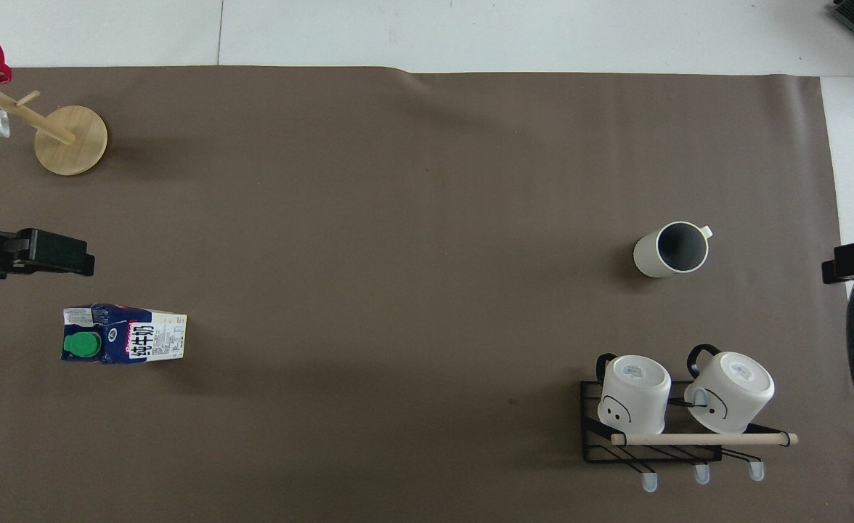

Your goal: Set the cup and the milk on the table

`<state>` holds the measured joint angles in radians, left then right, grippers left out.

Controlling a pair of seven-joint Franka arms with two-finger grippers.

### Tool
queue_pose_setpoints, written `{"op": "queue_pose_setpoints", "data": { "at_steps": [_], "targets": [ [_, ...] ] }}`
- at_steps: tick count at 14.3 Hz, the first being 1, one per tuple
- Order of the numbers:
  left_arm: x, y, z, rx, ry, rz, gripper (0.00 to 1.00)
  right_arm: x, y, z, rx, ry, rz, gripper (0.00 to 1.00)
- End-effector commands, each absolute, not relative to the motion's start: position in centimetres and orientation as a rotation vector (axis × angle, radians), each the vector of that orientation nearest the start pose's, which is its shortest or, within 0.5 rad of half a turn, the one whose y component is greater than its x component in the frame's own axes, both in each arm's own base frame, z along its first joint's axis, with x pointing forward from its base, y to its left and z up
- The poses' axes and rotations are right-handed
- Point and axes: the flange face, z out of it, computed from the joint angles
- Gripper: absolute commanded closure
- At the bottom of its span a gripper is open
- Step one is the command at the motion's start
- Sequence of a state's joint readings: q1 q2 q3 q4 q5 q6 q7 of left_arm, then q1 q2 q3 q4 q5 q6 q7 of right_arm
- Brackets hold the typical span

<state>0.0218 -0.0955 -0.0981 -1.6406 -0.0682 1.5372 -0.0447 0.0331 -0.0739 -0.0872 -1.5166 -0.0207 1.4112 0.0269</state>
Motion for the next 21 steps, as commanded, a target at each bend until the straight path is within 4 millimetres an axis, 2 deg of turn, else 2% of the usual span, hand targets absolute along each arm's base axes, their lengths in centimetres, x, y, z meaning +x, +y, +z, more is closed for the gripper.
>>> {"op": "queue_pose_setpoints", "data": {
  "at_steps": [1, 14, 21],
  "targets": [
    [51.66, -3.41, 64.69, -3.197, 0.008, 0.034, 0.0, 51.11, -3.33, 67.43, -3.146, 0.109, 0.049, 0.0],
    [51.64, -3.48, 64.86, -3.197, 0.012, 0.024, 0.0, 50.12, -4.0, 67.0, -3.144, 0.126, 0.088, 0.0],
    [51.64, -3.4, 64.79, -3.197, 0.01, 0.027, 0.0, 50.64, -4.11, 67.19, -3.147, 0.13, 0.021, 0.0]
  ]
}}
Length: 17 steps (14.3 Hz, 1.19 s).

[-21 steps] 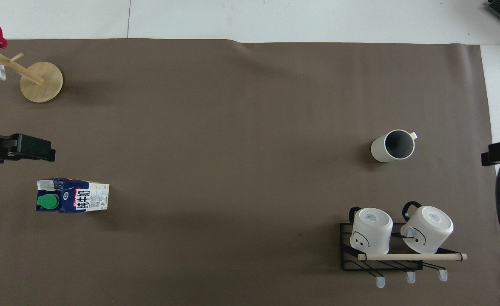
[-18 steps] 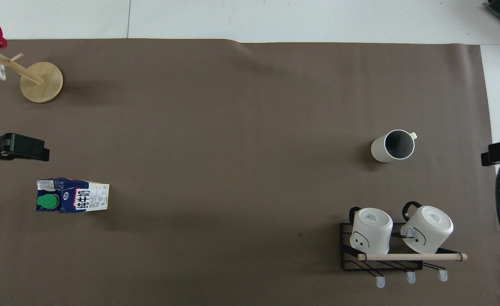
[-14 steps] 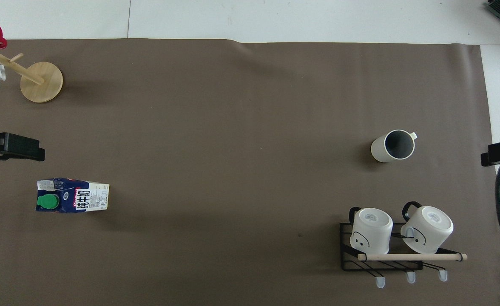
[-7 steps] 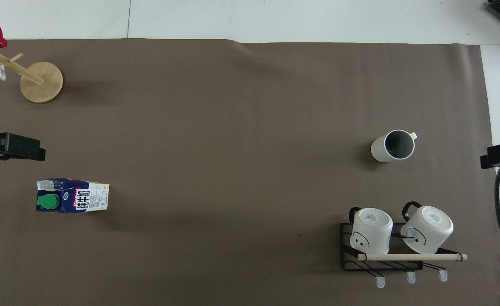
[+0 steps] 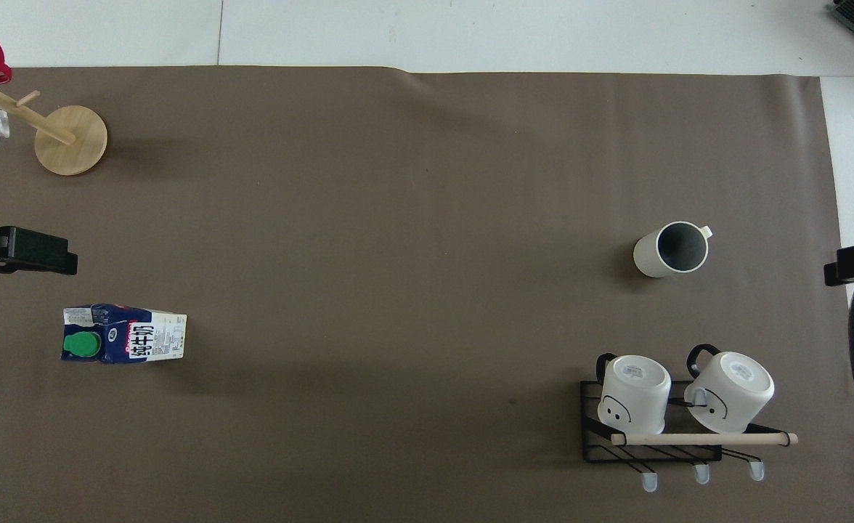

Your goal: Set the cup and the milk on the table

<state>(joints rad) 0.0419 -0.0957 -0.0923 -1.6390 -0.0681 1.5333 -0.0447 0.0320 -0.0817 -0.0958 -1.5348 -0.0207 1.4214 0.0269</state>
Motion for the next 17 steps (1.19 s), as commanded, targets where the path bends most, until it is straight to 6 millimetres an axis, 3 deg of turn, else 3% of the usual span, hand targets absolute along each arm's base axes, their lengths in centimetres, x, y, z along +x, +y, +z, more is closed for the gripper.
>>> {"op": "queue_pose_setpoints", "data": {
  "at_steps": [1, 5, 12, 13, 15, 17],
  "targets": [
    [51.6, -3.6, 64.9, -3.197, 0.017, 0.024, 0.0, 50.6, -4.0, 67.2, -3.147, 0.128, 0.023, 0.0],
    [51.2, -4.6, 64.8, -3.191, 0.052, 0.062, 0.0, 50.7, -3.8, 67.1, -3.147, 0.128, 0.025, 0.0],
    [51.0, -5.6, 64.7, -3.15, 0.093, 0.073, 0.0, 52.1, -2.5, 64.2, -3.147, 0.075, 0.001, 0.0],
    [51.0, -5.7, 64.7, -3.15, 0.096, 0.073, 0.0, 52.4, -2.5, 62.6, -3.146, 0.077, 0.027, 0.0],
    [51.0, -5.7, 64.8, -3.153, 0.096, 0.063, 0.0, 54.1, -0.2, 60.1, -3.147, 0.017, -0.067, 0.0],
    [51.1, -5.6, 64.9, -3.16, 0.092, 0.054, 0.0, 56.0, 0.8, 55.1, -3.153, -0.007, -0.029, 0.0]
  ]
}}
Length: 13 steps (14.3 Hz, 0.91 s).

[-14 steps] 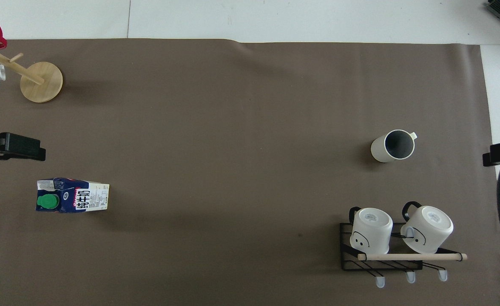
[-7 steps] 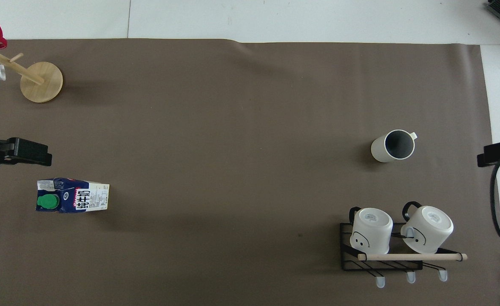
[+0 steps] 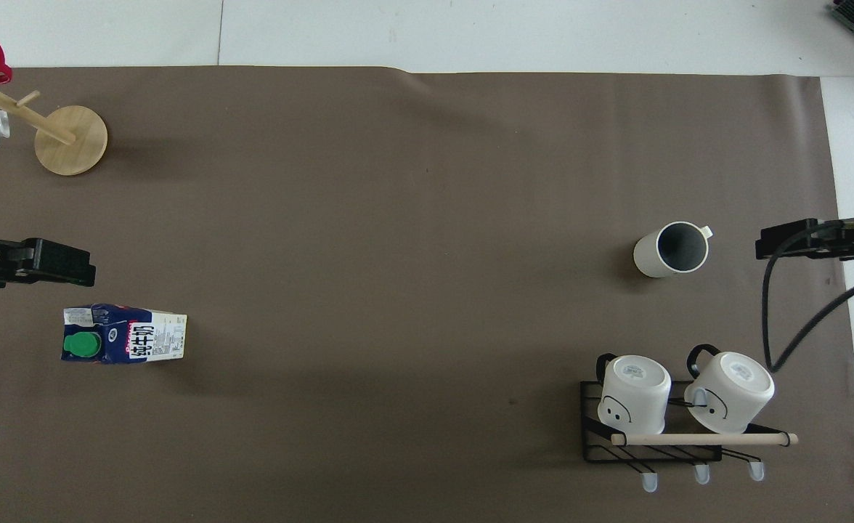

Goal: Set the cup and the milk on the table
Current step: 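Reach the right gripper down to the white mug and grasp it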

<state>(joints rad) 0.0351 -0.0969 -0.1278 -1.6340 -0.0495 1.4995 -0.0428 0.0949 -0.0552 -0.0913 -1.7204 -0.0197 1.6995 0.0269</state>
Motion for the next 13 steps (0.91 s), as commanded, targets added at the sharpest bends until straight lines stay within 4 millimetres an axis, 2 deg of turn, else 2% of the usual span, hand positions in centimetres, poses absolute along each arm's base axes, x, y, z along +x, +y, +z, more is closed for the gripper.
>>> {"op": "queue_pose_setpoints", "data": {
  "at_steps": [1, 4, 7, 9, 11, 13],
  "targets": [
    [51.2, -5.4, 64.9, -3.163, 0.078, 0.047, 0.0, 57.2, 1.8, 52.8, -3.157, -0.029, -0.015, 0.0],
    [51.2, -4.9, 64.9, -3.164, 0.061, 0.047, 0.0, 59.2, 3.5, 46.7, -3.164, -0.069, -0.007, 0.0],
    [51.2, -4.3, 64.8, -3.164, 0.042, 0.059, 0.0, 58.5, 2.9, 41.7, -3.163, -0.097, -0.014, 0.0],
    [51.2, -4.1, 64.9, -3.165, 0.037, 0.057, 0.0, 57.8, 2.6, 38.4, -3.159, -0.212, -0.017, 0.0],
    [51.2, -4.1, 64.9, -3.164, 0.037, 0.064, 0.0, 57.5, 2.2, 36.4, -3.156, -0.257, 0.027, 0.0],
    [51.2, -4.0, 64.8, -3.164, 0.035, 0.066, 0.0, 57.6, 2.0, 36.4, -3.156, -0.265, 0.011, 0.0]
  ]
}}
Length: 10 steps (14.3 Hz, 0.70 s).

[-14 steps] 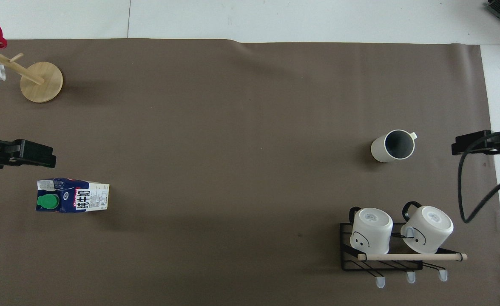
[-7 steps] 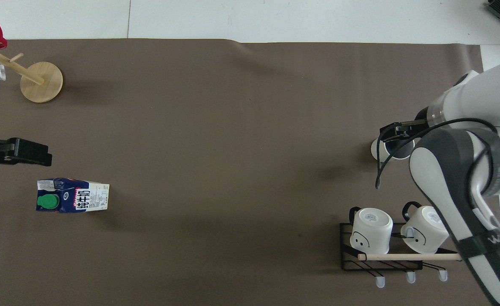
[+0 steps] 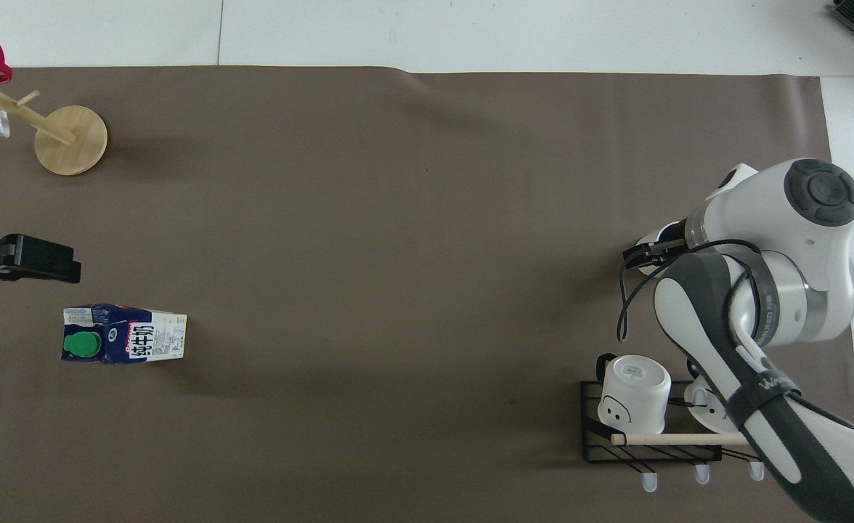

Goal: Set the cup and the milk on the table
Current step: 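Reach the right gripper down to the white mug and grasp it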

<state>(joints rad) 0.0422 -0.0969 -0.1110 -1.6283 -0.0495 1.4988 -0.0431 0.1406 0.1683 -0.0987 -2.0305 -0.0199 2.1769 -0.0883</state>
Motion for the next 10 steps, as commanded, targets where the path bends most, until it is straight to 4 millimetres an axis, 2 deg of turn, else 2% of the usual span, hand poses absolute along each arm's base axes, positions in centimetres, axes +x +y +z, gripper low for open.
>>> {"op": "queue_pose_setpoints", "data": {
  "at_steps": [1, 5, 6, 8, 9, 10],
  "targets": [
    [51.2, -4.0, 64.9, -3.164, 0.035, 0.064, 0.0, 57.6, 2.0, 35.7, -3.156, -0.27, 0.03, 0.0],
    [51.2, -4.1, 65.0, -3.165, 0.035, 0.052, 0.0, 57.9, 2.1, 35.0, -3.157, -0.283, 0.013, 0.0],
    [51.3, -4.6, 65.2, -3.166, 0.056, 0.042, 0.0, 58.0, 2.1, 35.0, -3.154, -0.312, 0.011, 0.12],
    [51.2, -5.2, 65.1, -3.167, 0.067, 0.043, 0.0, 58.0, 2.1, 34.9, -3.152, -0.329, 0.014, 0.93],
    [51.2, -5.4, 65.1, -3.167, 0.074, 0.043, 0.0, 58.0, 2.1, 35.0, -3.154, -0.301, 0.013, 1.0],
    [51.2, -5.3, 65.1, -3.166, 0.083, 0.045, 0.0, 58.0, 2.0, 35.0, -3.157, -0.267, 0.013, 1.0]
  ]
}}
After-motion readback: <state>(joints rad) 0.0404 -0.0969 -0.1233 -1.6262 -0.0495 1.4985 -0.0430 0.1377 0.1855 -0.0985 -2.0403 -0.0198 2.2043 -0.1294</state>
